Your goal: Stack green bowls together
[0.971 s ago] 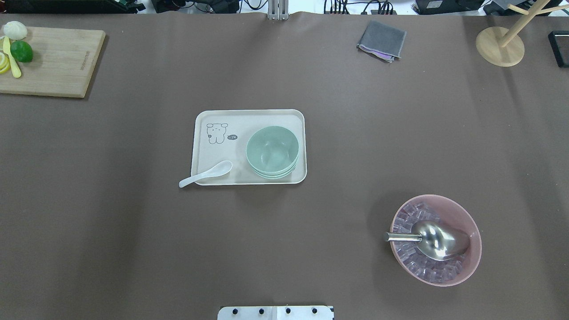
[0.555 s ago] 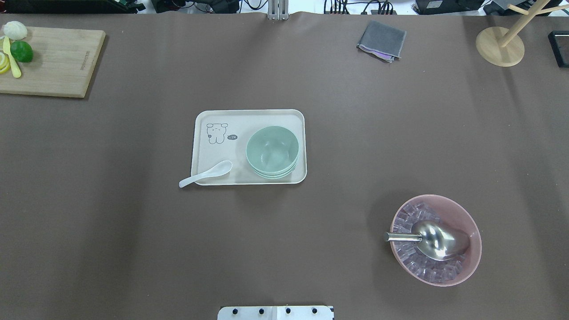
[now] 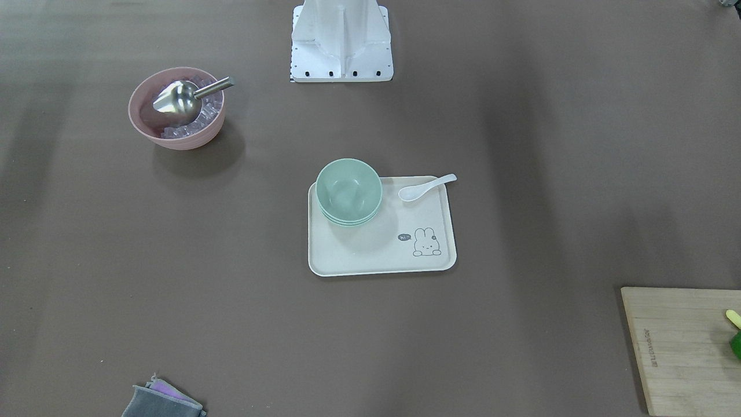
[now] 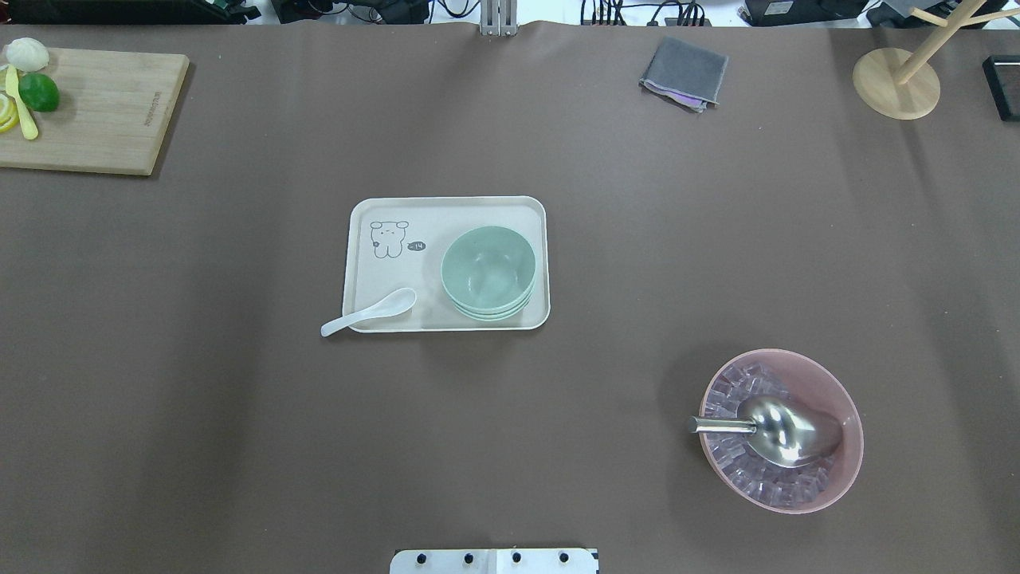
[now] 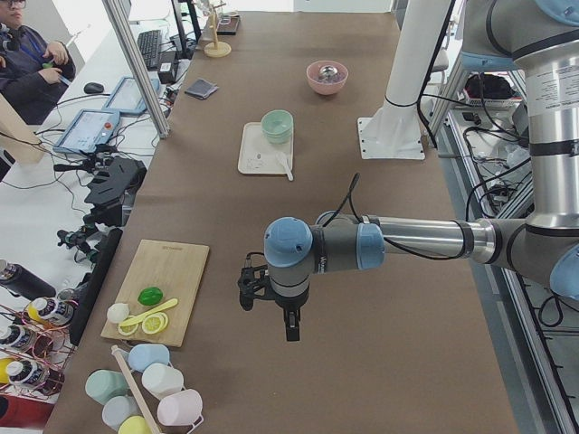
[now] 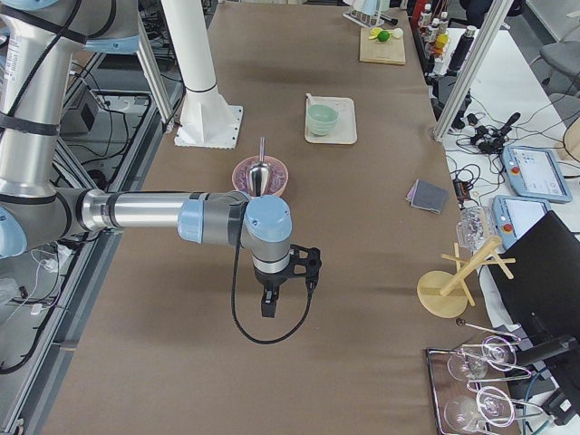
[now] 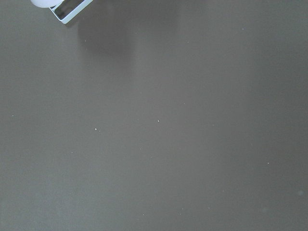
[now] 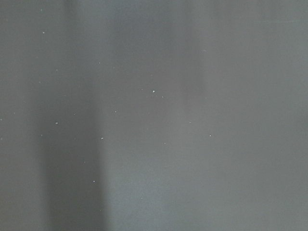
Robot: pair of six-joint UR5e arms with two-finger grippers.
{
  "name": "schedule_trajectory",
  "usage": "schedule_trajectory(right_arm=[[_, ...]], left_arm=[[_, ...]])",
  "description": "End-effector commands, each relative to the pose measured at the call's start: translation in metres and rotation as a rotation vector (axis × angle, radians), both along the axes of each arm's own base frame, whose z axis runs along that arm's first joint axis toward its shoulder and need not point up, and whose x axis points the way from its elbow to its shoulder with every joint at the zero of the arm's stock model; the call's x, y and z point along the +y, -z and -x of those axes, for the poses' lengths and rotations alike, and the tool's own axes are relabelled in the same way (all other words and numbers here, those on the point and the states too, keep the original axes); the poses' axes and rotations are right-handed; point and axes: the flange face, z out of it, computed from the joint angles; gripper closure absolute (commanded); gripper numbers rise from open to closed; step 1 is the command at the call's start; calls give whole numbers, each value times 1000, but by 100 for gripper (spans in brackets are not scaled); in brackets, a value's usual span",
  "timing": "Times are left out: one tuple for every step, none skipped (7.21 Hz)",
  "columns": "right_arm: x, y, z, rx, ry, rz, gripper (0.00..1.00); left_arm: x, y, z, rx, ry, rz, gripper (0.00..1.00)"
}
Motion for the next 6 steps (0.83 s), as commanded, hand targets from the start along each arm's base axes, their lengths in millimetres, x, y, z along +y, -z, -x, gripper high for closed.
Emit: schedule_trajectory(right_arm=[[0, 0, 1, 0, 3, 0, 0], [-1, 0, 2, 0, 4, -1, 0], [-1, 0, 2, 0, 5, -1, 0], [-1, 0, 3, -2, 7, 1, 0], [-1, 1, 4, -14, 7, -2, 0], [-1, 1, 5, -20, 8, -2, 0]], left_arm=[[0, 0, 0, -1, 0, 0, 2], [0, 0, 0, -1, 0, 0, 2], [0, 0, 0, 1, 0, -1, 2], [0, 1, 0, -1, 0, -2, 2], [0, 1, 0, -1, 0, -2, 2], [0, 1, 0, -1, 1, -1, 2]])
